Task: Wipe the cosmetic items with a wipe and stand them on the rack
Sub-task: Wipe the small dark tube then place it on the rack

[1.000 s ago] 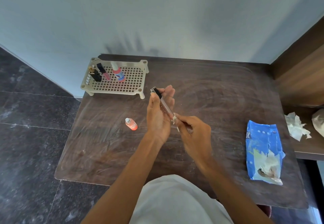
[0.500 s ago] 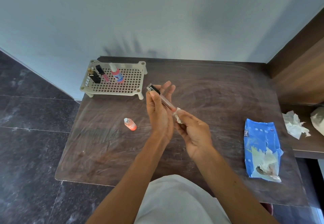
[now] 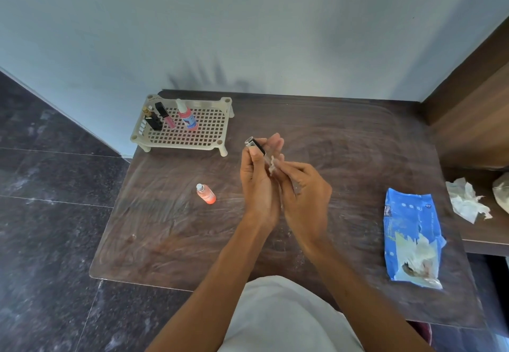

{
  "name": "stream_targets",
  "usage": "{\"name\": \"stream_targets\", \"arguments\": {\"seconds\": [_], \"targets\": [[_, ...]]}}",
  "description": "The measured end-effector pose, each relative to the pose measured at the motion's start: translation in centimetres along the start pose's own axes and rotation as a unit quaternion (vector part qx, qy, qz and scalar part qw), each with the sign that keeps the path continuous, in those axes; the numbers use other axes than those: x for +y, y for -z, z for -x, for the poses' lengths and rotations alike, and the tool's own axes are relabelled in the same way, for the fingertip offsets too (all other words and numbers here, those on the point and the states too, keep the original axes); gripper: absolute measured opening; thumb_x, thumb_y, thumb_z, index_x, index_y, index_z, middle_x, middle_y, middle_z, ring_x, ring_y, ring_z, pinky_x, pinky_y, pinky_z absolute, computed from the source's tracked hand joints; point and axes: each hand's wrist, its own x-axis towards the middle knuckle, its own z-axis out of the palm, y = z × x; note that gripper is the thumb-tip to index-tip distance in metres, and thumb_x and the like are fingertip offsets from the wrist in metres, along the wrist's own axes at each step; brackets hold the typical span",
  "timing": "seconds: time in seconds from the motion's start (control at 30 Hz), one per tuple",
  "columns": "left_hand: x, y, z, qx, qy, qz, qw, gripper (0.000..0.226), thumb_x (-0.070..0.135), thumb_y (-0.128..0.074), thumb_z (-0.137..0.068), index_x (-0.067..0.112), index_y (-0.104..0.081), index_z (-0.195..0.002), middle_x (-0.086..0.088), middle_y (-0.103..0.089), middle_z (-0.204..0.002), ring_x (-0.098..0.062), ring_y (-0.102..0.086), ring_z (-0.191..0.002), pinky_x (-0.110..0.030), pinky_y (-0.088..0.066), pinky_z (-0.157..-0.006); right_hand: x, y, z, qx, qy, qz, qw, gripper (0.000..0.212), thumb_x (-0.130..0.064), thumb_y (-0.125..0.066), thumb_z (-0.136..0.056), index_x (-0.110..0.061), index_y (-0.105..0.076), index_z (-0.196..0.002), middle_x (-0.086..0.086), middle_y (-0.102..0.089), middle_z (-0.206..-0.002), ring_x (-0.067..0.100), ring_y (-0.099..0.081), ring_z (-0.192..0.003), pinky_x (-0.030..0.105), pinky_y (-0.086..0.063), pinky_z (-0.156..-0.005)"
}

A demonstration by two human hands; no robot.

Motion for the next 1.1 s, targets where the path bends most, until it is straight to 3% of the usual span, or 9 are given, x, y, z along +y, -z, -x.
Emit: {"name": "stream_targets", "arguments": {"seconds": [0.13, 0.2, 0.27, 0.4, 0.7, 0.87, 0.97, 1.1], "targets": [[0.2, 0.5, -0.1, 0.011, -0.011, -0.024, 1.0, 0.027, 0.029, -0.034, -0.108, 0.018, -0.058, -0.106, -0.005, -0.071, -0.121, -0.021, -0.062, -0.125, -0.042, -0.042, -0.112, 1.8, 1.0, 0.8, -0.019, -0.013, 0.015, 1.0, 0.022, -0.018, -0.071, -0.09, -0.015, -0.076, -0.111, -0.004, -0.076, -0.098, 0.001, -0.069, -0.089, 0.018, -0.056, -0.081], [-0.1, 0.6, 0.3, 0.006, 0.0, -0.054, 0.999, 0.026, 0.028, -0.034, -0.109, 0.017, -0.057, -0.106, -0.004, -0.072, -0.121, -0.019, -0.062, -0.124, -0.035, -0.047, -0.103, 1.3, 0.9, 0.6, -0.029, -0.015, -0.006, 0.999, 0.021, -0.016, -0.072, -0.09, -0.016, -0.076, -0.111, -0.005, -0.076, -0.099, 0.001, -0.069, -0.091, 0.021, -0.058, -0.082], [-0.8, 0.5, 0.7, -0.002, 0.018, -0.057, 0.998, 0.025, 0.027, -0.035, -0.109, 0.017, -0.058, -0.107, -0.005, -0.071, -0.122, -0.018, -0.062, -0.124, -0.036, -0.048, -0.1, 0.1, 0.7, -0.1, -0.024, -0.023, -0.038, 0.999, 0.021, -0.015, -0.071, -0.091, -0.017, -0.075, -0.111, -0.01, -0.074, -0.1, -0.001, -0.069, -0.091, 0.016, -0.055, -0.083], [-1.1, 0.4, 0.8, -0.003, 0.033, -0.021, 0.999, 0.026, 0.027, -0.038, -0.107, 0.013, -0.059, -0.112, -0.006, -0.07, -0.122, -0.02, -0.061, -0.126, -0.045, -0.041, -0.113, -0.8, 0.4, -1.0, -0.022, -0.031, -0.063, 0.997, 0.019, -0.016, -0.071, -0.091, -0.017, -0.076, -0.11, -0.015, -0.069, -0.096, -0.008, -0.066, -0.091, 0.005, -0.048, -0.082], [-1.6, 0.8, 1.0, 0.003, 0.024, -0.078, 0.997, 0.025, 0.029, -0.035, -0.109, 0.017, -0.057, -0.106, -0.004, -0.071, -0.123, -0.018, -0.062, -0.125, -0.045, -0.038, -0.116, 2.3, 1.9, 1.8, -0.056, -0.039, -0.006, 0.998, 0.022, -0.019, -0.072, -0.089, -0.02, -0.075, -0.111, -0.01, -0.073, -0.097, -0.006, -0.066, -0.089, 0.006, -0.049, -0.081], [-2.6, 0.4, 1.9, -0.001, 0.086, -0.002, 0.996, 0.038, 0.031, -0.036, -0.108, 0.003, -0.056, -0.124, -0.012, -0.067, -0.129, -0.02, -0.062, -0.125, -0.046, -0.04, -0.115, 0.6, 1.6, -0.2, -0.032, -0.029, -0.041, 0.998, 0.016, -0.017, -0.071, -0.092, -0.019, -0.077, -0.106, -0.01, -0.073, -0.096, -0.007, -0.066, -0.089, 0.005, -0.047, -0.081], [-1.5, 0.3, 1.1, 0.012, 0.079, 0.023, 0.997, 0.037, 0.033, -0.033, -0.109, 0.007, -0.059, -0.111, -0.011, -0.07, -0.123, -0.021, -0.063, -0.123, -0.044, -0.043, -0.111, 0.9, 2.1, -0.2, -0.059, -0.016, -0.035, 0.998, 0.018, -0.019, -0.071, -0.091, -0.02, -0.077, -0.108, -0.012, -0.072, -0.096, -0.012, -0.063, -0.091, 0.004, -0.046, -0.082], [-0.7, 0.5, 0.8, 0.022, 0.047, 0.015, 0.999, 0.033, 0.031, -0.033, -0.109, 0.01, -0.057, -0.099, -0.015, -0.072, -0.116, -0.026, -0.066, -0.12, -0.047, -0.045, -0.11, 3.0, 3.0, 1.5, -0.082, -0.052, -0.035, 0.995, 0.018, -0.027, -0.071, -0.091, -0.026, -0.076, -0.108, -0.017, -0.074, -0.098, -0.003, -0.067, -0.091, 0.023, -0.056, -0.083]]}}
